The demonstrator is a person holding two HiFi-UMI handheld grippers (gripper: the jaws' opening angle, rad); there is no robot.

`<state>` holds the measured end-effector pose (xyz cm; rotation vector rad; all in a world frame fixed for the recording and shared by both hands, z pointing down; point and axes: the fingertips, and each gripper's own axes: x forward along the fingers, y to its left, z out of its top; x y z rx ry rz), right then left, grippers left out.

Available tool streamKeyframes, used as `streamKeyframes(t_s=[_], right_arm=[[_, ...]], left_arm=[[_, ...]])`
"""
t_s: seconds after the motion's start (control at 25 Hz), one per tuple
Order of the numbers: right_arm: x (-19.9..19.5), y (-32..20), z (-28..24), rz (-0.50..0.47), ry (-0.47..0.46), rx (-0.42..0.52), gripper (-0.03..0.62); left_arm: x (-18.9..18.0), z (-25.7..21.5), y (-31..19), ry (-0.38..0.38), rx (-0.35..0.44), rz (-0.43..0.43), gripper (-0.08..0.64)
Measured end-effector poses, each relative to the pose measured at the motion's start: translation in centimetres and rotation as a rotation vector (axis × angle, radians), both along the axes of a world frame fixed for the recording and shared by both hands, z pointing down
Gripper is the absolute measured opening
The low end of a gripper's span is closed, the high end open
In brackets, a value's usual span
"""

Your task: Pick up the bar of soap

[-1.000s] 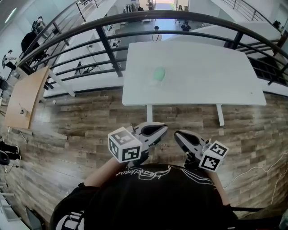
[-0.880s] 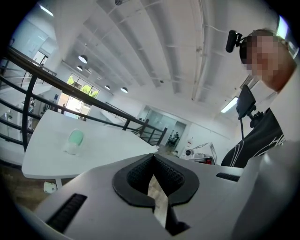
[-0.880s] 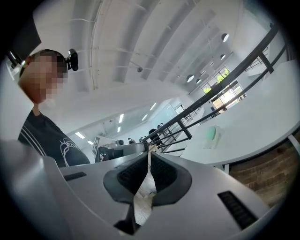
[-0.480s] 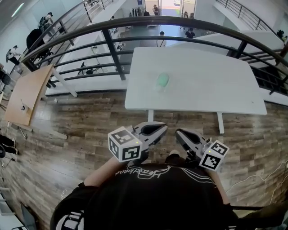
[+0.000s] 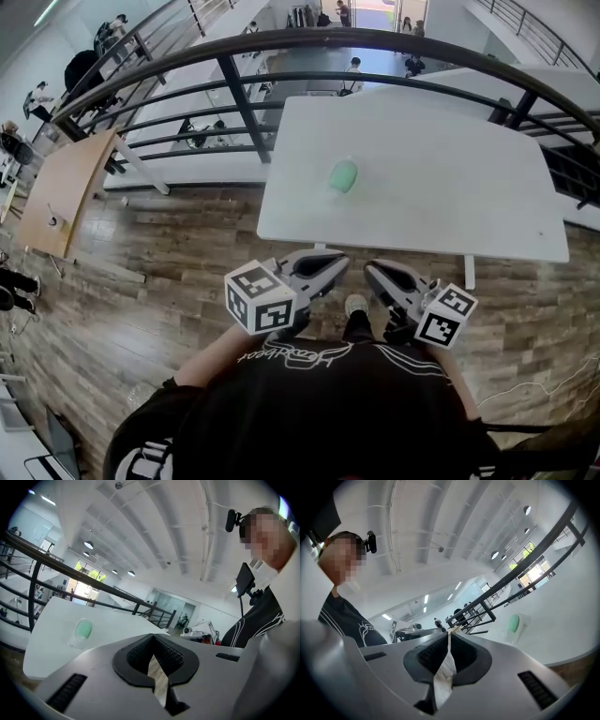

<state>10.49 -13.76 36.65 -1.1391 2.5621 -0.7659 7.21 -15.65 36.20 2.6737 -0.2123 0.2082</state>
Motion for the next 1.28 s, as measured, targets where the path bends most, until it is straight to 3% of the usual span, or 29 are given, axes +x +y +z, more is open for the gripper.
streamKeyframes(t_s=[0.52,0.72,1.28], right_arm=[[6.5,-11.8,1.1,-0.129,0.012,-0.026,0.020],[7.7,-14.6,3.0,-0.160,0.001,-0.064,0.020],[9.2,-19.0,6.1,-0.210,-0.024,-0.127,0.020]], left_arm=[[6.9,2.2,-11.5,-0.049,-0.002,-0.120,0.008],[7.8,4.6,-14.2,-0.084,-0.040,-0.158,0.008],[8.8,8.9,-20.0,-0.201,-0.013,-0.242,0.023]])
